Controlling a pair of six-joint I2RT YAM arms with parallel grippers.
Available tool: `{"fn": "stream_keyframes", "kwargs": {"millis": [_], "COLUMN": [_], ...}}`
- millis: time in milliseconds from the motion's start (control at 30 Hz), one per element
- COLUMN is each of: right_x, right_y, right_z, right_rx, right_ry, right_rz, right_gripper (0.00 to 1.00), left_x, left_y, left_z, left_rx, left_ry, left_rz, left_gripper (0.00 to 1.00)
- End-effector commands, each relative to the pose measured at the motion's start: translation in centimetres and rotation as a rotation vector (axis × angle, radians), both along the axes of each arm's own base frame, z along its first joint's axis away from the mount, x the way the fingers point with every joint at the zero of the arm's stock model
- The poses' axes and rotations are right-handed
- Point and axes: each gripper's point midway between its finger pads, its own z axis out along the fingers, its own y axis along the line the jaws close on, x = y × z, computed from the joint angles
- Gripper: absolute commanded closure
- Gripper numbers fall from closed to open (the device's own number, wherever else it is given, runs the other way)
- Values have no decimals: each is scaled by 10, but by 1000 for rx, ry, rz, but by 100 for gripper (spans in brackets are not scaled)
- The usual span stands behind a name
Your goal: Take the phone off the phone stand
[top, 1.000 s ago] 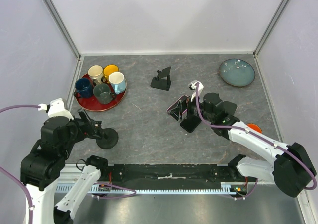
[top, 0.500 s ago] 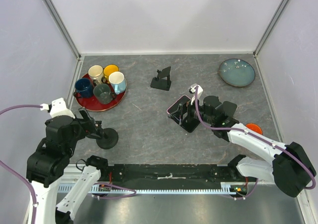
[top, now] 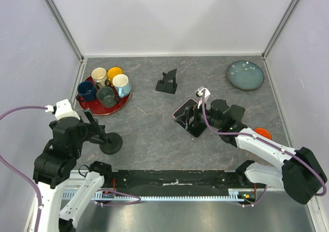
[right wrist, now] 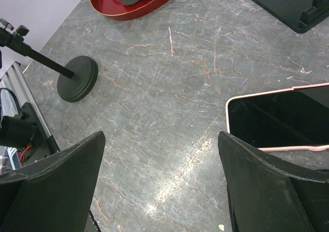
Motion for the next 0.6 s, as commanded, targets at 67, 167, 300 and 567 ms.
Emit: {"fn": "stream_keyframes", "kwargs": {"millis": [67,167,300,567], "right_x": [4,3,3,3], "right_y": [1,1,1,2], "right_z": [9,11,13,14], "right_rx": [18,21,22,26], "right_ry": [-45,-47,-51,-47], "right_rz": [-3,-5,-4,2], "right_gripper": [2,2,2,2], "left_x": [8,10,12,12], "left_y": [4,1,-5,-4], "left_z": [5,3,3,0], "left_rx": [3,-1,-6,-6], "left_ry": [-34,-24,-29,-1], "left_rz": [39,29,-12,3], "left_gripper": [1,1,2,4]}}
